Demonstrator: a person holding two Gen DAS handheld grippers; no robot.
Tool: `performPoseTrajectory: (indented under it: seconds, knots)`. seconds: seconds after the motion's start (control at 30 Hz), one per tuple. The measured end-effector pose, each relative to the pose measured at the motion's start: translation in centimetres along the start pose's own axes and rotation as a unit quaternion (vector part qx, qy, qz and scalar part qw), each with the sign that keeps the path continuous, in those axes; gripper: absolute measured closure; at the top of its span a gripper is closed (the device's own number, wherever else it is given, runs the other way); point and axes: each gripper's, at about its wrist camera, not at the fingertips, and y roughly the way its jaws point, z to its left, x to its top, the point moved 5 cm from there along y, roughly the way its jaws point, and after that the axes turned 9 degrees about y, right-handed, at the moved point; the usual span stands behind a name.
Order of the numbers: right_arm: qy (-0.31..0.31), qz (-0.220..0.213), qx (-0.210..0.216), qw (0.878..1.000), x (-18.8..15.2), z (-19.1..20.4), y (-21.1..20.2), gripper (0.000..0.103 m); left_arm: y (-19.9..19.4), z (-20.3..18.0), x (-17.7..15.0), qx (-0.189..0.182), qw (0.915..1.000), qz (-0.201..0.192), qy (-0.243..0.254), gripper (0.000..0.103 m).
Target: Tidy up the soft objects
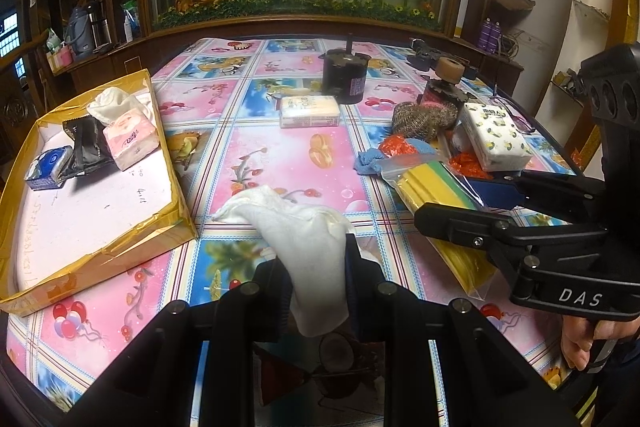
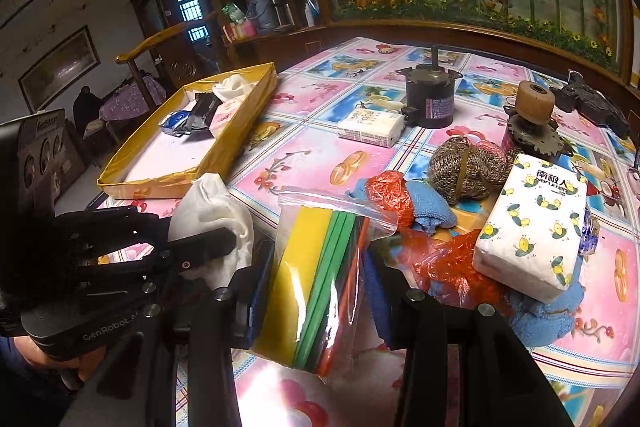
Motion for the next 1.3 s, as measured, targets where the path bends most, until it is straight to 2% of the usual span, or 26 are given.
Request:
performPoseTrajectory:
  seconds: [0.47, 0.7, 0.9, 1.03, 1.1, 1.3]
  knots:
    - [0.013, -0.003, 0.001, 1.0, 0.1, 0.1, -0.3, 0.056, -1.3, -0.3, 0.4, 0.018, 0.9995, -0.022, 0.017, 0.082]
    - [0.036, -0.001, 0.007, 0.999, 0.4, 0.8, -0.2, 0.056, -3.6, 1.7, 1.3, 0.029, 0.9982, -0.053, 0.006, 0.082]
    - [0.016, -0.002, 0.021, 1.0, 1.5, 4.1, 0.2, 0.056, -6.7, 6.5, 2.0, 0.051, 0.9941, -0.089, -0.037, 0.082]
    - [-0.007, -0.007, 0.04, 0.999, 3.1, 7.2, 0.5, 0.056, -8.1, 11.7, 1.7, 0.074, 0.9886, -0.1, -0.085, 0.081]
    - [-0.018, -0.01, 0.053, 0.998, 4.2, 9.0, 0.8, 0.056, -8.4, 14.5, 1.2, 0.086, 0.9851, -0.099, -0.111, 0.081]
    - [-0.033, -0.01, 0.083, 0.996, 7.2, 14.3, 3.2, 0.056, -7.3, 20.7, -0.6, 0.088, 0.9787, -0.07, -0.172, 0.081]
